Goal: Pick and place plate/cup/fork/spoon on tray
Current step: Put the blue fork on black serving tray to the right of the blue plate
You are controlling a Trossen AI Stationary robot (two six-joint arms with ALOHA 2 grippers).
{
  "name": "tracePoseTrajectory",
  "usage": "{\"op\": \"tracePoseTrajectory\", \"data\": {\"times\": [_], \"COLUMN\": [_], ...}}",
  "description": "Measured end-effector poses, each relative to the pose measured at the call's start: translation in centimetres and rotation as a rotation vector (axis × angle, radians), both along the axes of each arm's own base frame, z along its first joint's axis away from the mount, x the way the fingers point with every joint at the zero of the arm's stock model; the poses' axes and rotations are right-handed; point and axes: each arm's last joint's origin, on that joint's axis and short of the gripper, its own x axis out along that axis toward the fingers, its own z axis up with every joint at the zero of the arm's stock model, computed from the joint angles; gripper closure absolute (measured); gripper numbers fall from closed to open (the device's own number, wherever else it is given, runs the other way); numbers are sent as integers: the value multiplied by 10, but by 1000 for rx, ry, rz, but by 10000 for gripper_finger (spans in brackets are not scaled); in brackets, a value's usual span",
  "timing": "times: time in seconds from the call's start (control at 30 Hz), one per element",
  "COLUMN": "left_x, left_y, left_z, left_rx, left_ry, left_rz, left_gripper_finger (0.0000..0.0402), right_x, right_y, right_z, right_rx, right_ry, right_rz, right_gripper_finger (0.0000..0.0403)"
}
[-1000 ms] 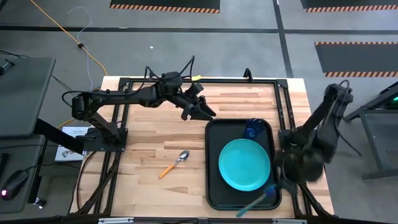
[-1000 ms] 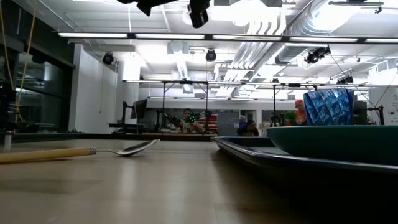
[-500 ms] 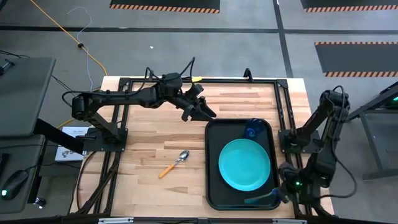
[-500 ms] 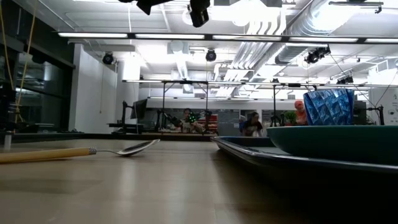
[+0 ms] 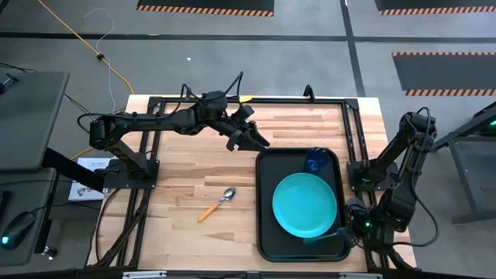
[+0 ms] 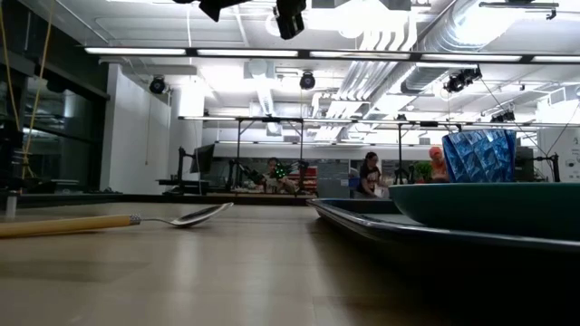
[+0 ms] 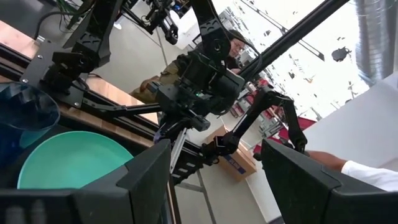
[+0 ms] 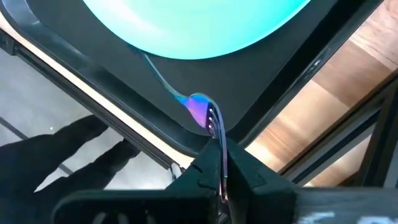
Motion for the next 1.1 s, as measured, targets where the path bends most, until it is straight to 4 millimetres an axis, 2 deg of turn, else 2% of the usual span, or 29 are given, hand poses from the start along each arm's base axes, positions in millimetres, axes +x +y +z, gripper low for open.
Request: {"op": "tracePoseTrajectory", "data": {"times": [0.27,0.43,0.8,0.97,1.1], "left_x": [0,0,0,0,0], "left_y": [0,0,0,1,2], "left_z": [0,0,0,0,0], "left_rx": [0,0,0,0,1], "left_ry": [0,0,-1,-1,-1], "left_rz": [-1,-1,-2,2,16], "left_gripper_finger": [163,163,163,163,163], "right_x": [11,26,55,59,48], "right_y": [8,13,41,37,28], "right_z": [5,-10,-45,-46,-39], "right_rx": [171,121,112,66,28], "right_ry": [35,63,-6,-53,18], "right_rz": [-28,-81,-143,-159,-131], "right_gripper_finger": [403,403,402,402,402]}}
